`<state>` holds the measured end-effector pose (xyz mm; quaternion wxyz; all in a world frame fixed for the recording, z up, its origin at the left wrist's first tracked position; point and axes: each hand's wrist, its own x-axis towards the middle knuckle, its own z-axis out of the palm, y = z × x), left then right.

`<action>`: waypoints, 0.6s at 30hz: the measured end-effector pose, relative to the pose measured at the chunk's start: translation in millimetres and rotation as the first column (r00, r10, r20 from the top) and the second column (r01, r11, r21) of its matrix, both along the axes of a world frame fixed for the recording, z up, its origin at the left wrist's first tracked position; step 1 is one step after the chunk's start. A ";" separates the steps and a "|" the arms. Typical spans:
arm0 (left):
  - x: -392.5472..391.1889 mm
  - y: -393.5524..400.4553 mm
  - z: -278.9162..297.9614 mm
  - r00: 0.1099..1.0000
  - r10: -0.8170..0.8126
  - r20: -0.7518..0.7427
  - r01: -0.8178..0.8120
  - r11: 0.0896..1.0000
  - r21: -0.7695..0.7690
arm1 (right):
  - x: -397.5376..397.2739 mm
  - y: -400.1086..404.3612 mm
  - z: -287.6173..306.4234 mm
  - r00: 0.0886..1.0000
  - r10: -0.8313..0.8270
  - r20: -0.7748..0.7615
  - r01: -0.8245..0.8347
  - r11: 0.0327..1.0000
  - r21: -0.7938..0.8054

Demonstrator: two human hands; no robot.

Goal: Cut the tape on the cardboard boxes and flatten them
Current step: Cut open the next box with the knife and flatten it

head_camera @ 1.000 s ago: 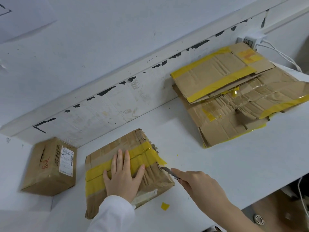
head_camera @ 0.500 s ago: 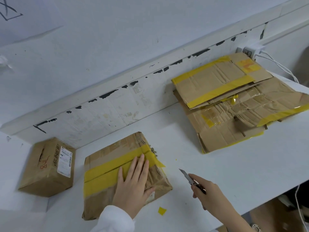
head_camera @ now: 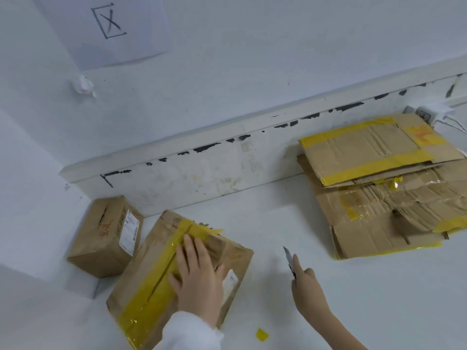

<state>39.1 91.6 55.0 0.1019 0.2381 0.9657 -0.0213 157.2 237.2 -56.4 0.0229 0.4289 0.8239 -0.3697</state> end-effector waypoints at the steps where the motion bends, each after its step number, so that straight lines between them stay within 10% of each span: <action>1: -2.1 9.4 -0.9 0.999 0.042 0.011 -0.042 0.999 -0.022 | -5.0 -0.4 -6.6 0.996 0.035 0.084 -0.043 0.995 0.093; 6: -27.9 39.3 -1.1 0.991 -0.040 0.126 0.046 0.998 -0.045 | -19.5 8.9 -29.5 0.958 0.090 0.274 -0.181 0.927 0.328; 10: -90.1 -9.7 3.9 0.987 -0.142 -0.080 0.145 0.989 0.038 | -22.6 8.0 -34.0 0.965 0.038 0.258 -0.133 0.922 0.363; 15: -129.7 -59.5 1.9 0.933 -0.079 0.350 0.029 0.989 0.147 | -25.3 7.8 -36.1 0.964 -0.018 0.267 -0.098 0.905 0.414; 18: -120.7 -50.0 -3.8 0.930 0.005 0.367 0.003 1.000 -0.021 | -31.3 12.9 -37.7 0.952 -0.008 0.307 -0.129 0.897 0.423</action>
